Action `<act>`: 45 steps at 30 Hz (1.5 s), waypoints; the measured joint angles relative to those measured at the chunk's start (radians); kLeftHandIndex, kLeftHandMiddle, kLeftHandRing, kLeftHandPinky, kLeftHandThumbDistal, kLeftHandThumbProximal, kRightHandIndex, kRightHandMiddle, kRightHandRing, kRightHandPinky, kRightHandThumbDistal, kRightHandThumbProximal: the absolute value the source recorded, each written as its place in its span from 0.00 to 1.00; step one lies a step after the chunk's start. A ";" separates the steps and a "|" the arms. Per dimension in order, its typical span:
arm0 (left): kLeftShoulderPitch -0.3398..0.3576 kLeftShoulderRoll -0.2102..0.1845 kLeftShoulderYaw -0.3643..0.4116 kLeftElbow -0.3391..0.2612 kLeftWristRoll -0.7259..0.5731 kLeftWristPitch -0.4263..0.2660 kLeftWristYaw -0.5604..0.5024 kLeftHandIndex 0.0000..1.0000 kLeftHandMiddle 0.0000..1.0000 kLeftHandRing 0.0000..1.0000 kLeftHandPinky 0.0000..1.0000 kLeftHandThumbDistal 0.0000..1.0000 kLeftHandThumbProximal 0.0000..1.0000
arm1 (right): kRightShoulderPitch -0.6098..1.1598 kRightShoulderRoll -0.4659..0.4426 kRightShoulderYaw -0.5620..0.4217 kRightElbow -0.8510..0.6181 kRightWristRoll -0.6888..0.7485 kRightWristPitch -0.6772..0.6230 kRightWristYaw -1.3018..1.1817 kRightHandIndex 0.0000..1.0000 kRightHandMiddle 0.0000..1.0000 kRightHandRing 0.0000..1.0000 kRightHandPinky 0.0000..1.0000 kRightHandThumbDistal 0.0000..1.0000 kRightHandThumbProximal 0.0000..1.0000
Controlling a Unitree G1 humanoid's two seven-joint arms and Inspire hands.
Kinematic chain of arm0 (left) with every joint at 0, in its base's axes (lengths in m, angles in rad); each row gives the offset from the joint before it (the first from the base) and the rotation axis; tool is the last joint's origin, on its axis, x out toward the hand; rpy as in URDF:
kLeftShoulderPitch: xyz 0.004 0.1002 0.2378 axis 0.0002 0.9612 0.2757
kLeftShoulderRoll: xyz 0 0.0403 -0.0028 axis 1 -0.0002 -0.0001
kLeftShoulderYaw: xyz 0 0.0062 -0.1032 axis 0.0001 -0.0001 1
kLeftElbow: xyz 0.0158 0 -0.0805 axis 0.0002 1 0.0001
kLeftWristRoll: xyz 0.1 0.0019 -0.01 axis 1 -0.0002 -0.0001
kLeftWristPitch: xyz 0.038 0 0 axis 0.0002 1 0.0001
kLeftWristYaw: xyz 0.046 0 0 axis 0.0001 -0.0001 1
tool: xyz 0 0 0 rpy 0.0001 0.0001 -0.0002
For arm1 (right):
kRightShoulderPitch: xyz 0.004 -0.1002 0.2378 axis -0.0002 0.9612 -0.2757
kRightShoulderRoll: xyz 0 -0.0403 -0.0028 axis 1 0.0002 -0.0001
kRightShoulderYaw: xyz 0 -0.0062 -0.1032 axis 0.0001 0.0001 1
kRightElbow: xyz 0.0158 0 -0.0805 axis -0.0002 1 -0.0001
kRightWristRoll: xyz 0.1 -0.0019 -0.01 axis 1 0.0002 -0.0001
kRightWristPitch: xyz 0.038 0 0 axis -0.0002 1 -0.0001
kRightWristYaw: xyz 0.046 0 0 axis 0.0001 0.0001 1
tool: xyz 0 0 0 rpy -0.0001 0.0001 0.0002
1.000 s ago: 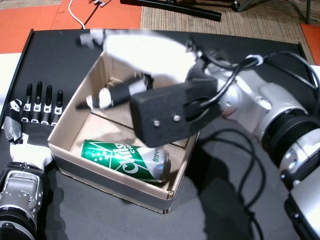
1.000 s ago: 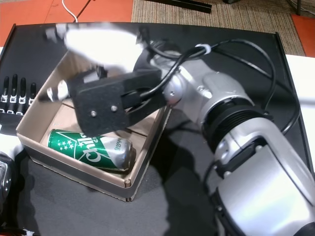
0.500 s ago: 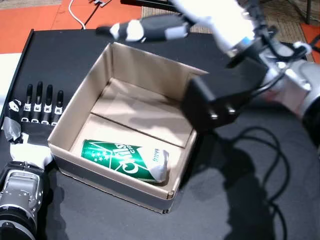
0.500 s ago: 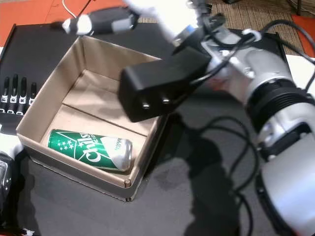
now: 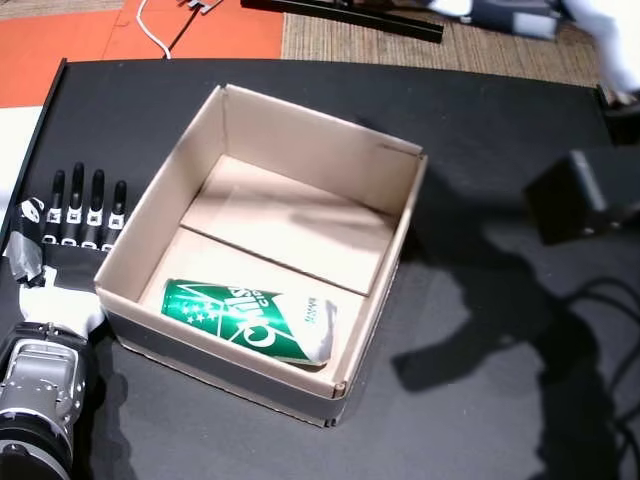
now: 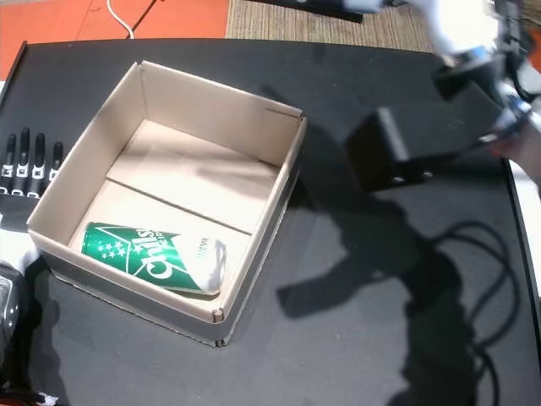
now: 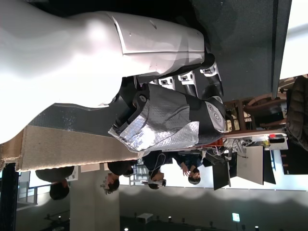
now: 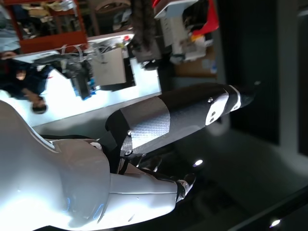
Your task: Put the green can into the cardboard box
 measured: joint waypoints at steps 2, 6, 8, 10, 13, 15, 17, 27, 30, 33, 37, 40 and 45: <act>0.000 0.000 0.000 0.000 0.000 0.000 0.000 0.58 0.54 0.61 0.78 0.00 0.50 | 0.045 -0.028 -0.038 -0.027 0.023 -0.010 -0.006 0.82 0.89 0.98 0.99 0.99 0.56; 0.001 0.000 -0.002 0.000 0.000 0.000 0.002 0.58 0.53 0.60 0.77 0.00 0.51 | 0.149 -0.074 -0.119 -0.073 0.096 -0.055 0.010 0.57 0.81 0.99 0.96 0.91 0.50; 0.001 0.001 -0.003 0.000 0.000 0.000 0.002 0.59 0.54 0.60 0.78 0.00 0.52 | 0.217 -0.085 -0.160 -0.089 0.155 -0.092 0.044 0.61 0.82 0.98 0.96 0.83 0.52; 0.002 0.002 -0.004 0.000 0.000 0.000 0.003 0.59 0.53 0.60 0.78 0.00 0.51 | 0.292 -0.088 -0.191 -0.106 0.199 -0.115 0.076 0.71 0.85 0.98 0.96 0.79 0.51; 0.003 0.004 -0.005 0.000 0.000 0.000 0.003 0.58 0.53 0.60 0.77 0.00 0.51 | 0.409 -0.082 -0.232 -0.130 0.272 -0.156 0.141 0.75 0.89 0.97 0.99 0.70 0.53; 0.005 0.005 -0.008 0.000 0.001 0.000 0.002 0.59 0.53 0.59 0.77 0.00 0.52 | 0.494 -0.066 -0.258 -0.165 0.315 -0.158 0.190 0.76 0.88 0.95 1.00 0.73 0.56; 0.007 0.007 -0.013 0.000 0.002 0.000 0.001 0.58 0.52 0.58 0.75 0.00 0.53 | 0.589 -0.035 -0.286 -0.226 0.387 -0.124 0.255 0.77 0.87 0.96 1.00 0.77 0.58; 0.017 0.009 -0.023 -0.001 0.002 0.000 -0.009 0.55 0.51 0.60 0.77 0.00 0.55 | 1.049 0.113 -0.358 -0.502 0.598 -0.030 0.534 0.85 0.93 0.98 1.00 0.84 0.55; 0.020 0.015 -0.023 -0.001 0.002 0.000 -0.009 0.54 0.50 0.59 0.75 0.00 0.53 | 1.116 0.169 -0.361 -0.457 0.589 -0.075 0.548 0.84 0.92 0.98 1.00 0.86 0.51; 0.023 0.015 -0.024 0.000 0.002 0.000 -0.008 0.54 0.50 0.58 0.77 0.00 0.53 | 1.124 0.222 -0.363 -0.337 0.555 -0.141 0.532 0.84 0.93 0.99 1.00 0.92 0.51; 0.024 0.017 -0.025 0.001 0.002 0.003 -0.009 0.55 0.50 0.57 0.79 0.00 0.55 | 1.108 0.300 -0.364 -0.176 0.443 -0.209 0.407 0.85 0.92 0.97 1.00 0.93 0.54; 0.025 0.022 -0.025 0.002 0.003 0.008 -0.011 0.55 0.50 0.59 0.76 0.00 0.55 | 1.075 0.350 -0.359 -0.066 0.383 -0.251 0.315 0.87 0.93 0.97 1.00 0.94 0.56; 0.026 0.025 -0.025 0.004 0.002 0.015 -0.020 0.53 0.50 0.59 0.75 0.00 0.55 | 0.991 0.418 -0.342 0.091 0.365 -0.313 0.262 0.90 0.94 0.99 1.00 0.97 0.53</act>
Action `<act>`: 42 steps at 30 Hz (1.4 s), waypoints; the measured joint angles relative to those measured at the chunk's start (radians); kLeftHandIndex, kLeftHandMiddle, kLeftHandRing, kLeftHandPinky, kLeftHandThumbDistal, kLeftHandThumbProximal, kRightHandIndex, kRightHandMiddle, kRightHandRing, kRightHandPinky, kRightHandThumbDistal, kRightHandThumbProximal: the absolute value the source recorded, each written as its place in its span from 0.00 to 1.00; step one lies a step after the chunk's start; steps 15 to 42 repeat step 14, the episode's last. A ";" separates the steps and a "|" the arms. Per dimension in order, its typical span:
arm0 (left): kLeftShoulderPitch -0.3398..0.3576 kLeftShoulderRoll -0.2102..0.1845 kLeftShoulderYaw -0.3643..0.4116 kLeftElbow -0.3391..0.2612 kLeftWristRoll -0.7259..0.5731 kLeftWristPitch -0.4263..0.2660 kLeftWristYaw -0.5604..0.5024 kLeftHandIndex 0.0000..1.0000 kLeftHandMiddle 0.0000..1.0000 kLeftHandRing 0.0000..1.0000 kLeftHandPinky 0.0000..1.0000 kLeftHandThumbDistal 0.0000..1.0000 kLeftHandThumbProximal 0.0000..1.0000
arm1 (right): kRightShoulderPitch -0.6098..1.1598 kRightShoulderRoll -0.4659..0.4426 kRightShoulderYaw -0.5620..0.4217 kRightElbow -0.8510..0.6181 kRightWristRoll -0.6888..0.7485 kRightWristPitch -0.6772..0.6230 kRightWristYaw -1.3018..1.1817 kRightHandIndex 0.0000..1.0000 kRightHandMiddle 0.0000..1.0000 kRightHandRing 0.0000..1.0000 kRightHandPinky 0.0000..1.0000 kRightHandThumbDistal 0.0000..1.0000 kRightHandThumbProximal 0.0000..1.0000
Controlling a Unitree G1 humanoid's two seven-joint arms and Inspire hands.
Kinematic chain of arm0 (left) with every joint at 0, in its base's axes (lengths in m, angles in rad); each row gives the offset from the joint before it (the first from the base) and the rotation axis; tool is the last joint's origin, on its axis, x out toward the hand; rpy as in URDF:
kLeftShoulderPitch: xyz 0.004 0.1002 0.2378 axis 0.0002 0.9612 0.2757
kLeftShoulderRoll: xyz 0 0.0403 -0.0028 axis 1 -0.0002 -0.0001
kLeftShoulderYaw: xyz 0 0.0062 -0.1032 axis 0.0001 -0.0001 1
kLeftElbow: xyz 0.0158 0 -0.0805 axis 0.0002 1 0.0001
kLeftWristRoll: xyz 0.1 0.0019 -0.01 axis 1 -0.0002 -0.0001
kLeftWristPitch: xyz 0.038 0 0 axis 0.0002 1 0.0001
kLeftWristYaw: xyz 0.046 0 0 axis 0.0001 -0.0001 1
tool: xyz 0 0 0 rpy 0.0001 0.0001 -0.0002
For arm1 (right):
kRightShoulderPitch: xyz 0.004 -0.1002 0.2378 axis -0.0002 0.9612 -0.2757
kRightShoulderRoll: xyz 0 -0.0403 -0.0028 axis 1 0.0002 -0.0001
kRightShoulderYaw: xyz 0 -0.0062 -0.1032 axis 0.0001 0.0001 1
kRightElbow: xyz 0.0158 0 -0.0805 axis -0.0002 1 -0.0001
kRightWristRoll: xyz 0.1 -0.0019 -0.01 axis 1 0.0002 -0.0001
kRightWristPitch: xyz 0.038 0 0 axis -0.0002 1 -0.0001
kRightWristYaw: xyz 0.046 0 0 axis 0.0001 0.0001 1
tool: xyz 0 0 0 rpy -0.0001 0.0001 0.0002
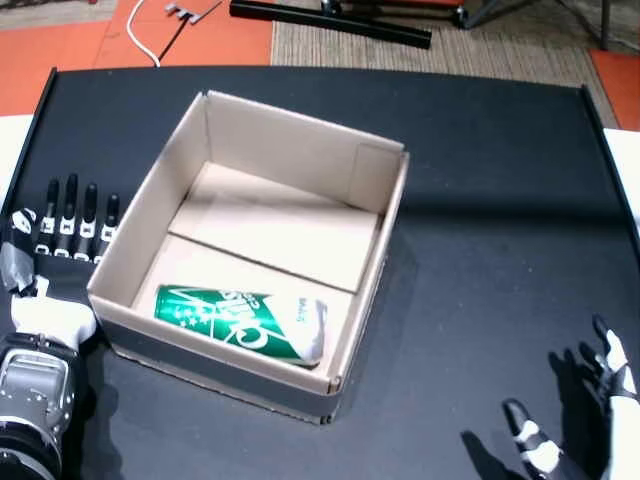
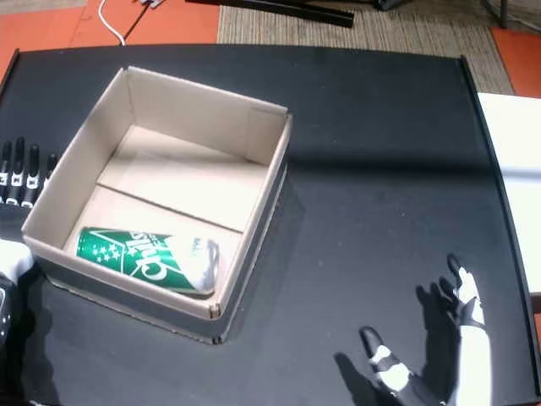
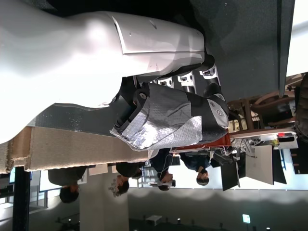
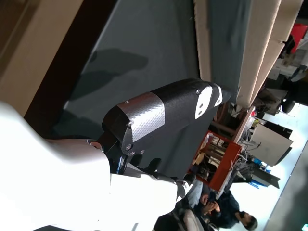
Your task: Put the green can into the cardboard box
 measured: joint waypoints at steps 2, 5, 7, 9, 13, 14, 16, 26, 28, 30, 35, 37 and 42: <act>0.000 0.000 -0.002 0.000 0.000 0.002 -0.004 0.54 0.50 0.58 0.75 0.00 0.55 | -0.016 0.016 0.010 0.042 0.004 -0.011 0.010 0.90 0.94 0.98 1.00 0.98 0.52; 0.000 0.000 -0.002 0.000 0.000 0.002 -0.005 0.54 0.50 0.58 0.75 0.00 0.55 | -0.032 0.022 0.011 0.072 0.020 -0.015 0.030 0.90 0.94 0.98 1.00 0.95 0.55; 0.001 0.002 -0.002 0.000 0.000 0.002 -0.005 0.53 0.49 0.57 0.74 0.00 0.55 | -0.037 0.022 0.012 0.077 0.022 -0.015 0.032 0.90 0.93 0.99 1.00 0.97 0.56; 0.001 0.003 -0.002 0.000 0.000 0.002 -0.002 0.53 0.50 0.57 0.73 0.00 0.54 | -0.040 0.022 0.014 0.081 0.021 -0.015 0.032 0.90 0.93 0.99 1.00 0.98 0.56; 0.001 0.004 -0.002 0.000 0.000 0.002 -0.002 0.54 0.51 0.60 0.76 0.00 0.54 | -0.042 0.021 0.016 0.083 0.021 -0.015 0.032 0.90 0.93 0.99 1.00 0.99 0.56; 0.002 0.004 -0.002 0.000 0.001 0.002 -0.002 0.55 0.53 0.63 0.78 0.00 0.54 | -0.043 0.021 0.016 0.084 0.021 -0.015 0.034 0.90 0.93 0.99 1.00 0.99 0.56; 0.002 0.004 -0.002 0.000 0.001 0.002 -0.002 0.55 0.53 0.63 0.78 0.00 0.54 | -0.043 0.021 0.016 0.084 0.021 -0.015 0.034 0.90 0.93 0.99 1.00 0.99 0.56; 0.002 0.004 -0.002 0.000 0.001 0.002 -0.002 0.55 0.53 0.63 0.78 0.00 0.54 | -0.043 0.021 0.016 0.084 0.021 -0.015 0.034 0.90 0.93 0.99 1.00 0.99 0.56; 0.002 0.004 -0.002 0.000 0.001 0.002 -0.002 0.55 0.53 0.63 0.78 0.00 0.54 | -0.043 0.021 0.016 0.084 0.021 -0.015 0.034 0.90 0.93 0.99 1.00 0.99 0.56; 0.002 0.004 -0.002 0.000 0.001 0.002 -0.002 0.55 0.53 0.63 0.78 0.00 0.54 | -0.043 0.021 0.016 0.084 0.021 -0.015 0.034 0.90 0.93 0.99 1.00 0.99 0.56; 0.002 0.004 -0.002 0.000 0.001 0.002 -0.002 0.55 0.53 0.63 0.78 0.00 0.54 | -0.043 0.021 0.016 0.084 0.021 -0.015 0.034 0.90 0.93 0.99 1.00 0.99 0.56; 0.002 0.004 -0.002 0.000 0.001 0.002 -0.002 0.55 0.53 0.63 0.78 0.00 0.54 | -0.043 0.021 0.016 0.084 0.021 -0.015 0.034 0.90 0.93 0.99 1.00 0.99 0.56; 0.002 0.004 -0.002 0.000 0.001 0.002 -0.002 0.55 0.53 0.63 0.78 0.00 0.54 | -0.043 0.021 0.016 0.084 0.021 -0.015 0.034 0.90 0.93 0.99 1.00 0.99 0.56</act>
